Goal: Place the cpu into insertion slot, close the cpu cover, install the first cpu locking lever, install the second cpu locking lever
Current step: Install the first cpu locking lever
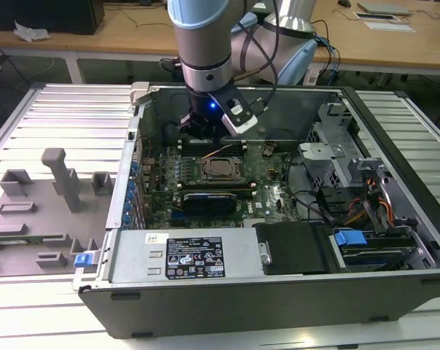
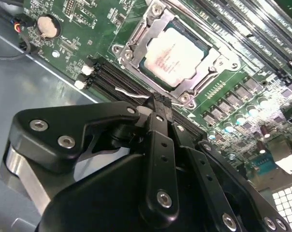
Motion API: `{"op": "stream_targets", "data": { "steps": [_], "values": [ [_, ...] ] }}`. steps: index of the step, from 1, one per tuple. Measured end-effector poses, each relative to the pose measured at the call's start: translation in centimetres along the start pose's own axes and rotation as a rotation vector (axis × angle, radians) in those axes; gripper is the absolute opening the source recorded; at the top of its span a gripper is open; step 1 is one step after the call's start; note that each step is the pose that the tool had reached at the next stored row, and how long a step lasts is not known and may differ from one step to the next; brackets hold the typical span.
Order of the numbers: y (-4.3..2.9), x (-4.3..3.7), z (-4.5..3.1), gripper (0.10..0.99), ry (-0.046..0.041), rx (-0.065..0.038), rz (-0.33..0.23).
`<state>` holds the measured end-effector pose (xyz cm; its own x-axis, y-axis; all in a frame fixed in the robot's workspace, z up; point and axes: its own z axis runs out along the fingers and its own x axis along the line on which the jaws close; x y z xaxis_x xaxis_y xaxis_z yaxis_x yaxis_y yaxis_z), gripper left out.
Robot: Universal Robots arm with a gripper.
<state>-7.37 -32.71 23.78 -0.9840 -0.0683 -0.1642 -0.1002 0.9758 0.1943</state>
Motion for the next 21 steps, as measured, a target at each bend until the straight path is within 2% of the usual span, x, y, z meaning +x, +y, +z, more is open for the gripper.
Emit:
{"op": "stream_targets", "data": {
  "steps": [2, 3, 6, 7, 8, 12, 14, 15, 21],
  "values": [
    [-0.01, -0.01, 0.02, 0.106, -0.0045, -0.011, 0.001],
    [-0.01, 0.0, 0.02, 0.106, -0.0086, -0.027, 0.003],
    [-0.01, 0.0, 0.02, 0.106, -0.0156, -0.06, 0.007],
    [-0.04, 0.0, 0.03, 0.106, -0.02, -0.075, 0.009],
    [-0.11, 0.03, 0.1, 0.106, -0.0235, -0.08, 0.012],
    [-0.3, 0.11, 0.6, 0.106, -0.0299, -0.077, 0.031],
    [-0.36, 0.16, 0.87, 0.106, -0.0361, -0.072, 0.057],
    [-0.39, 0.19, 1.02, 0.106, -0.042, -0.068, 0.082],
    [-0.44, 0.18, 1.41, 0.106, -0.0609, -0.053, 0.159]
  ]
}}
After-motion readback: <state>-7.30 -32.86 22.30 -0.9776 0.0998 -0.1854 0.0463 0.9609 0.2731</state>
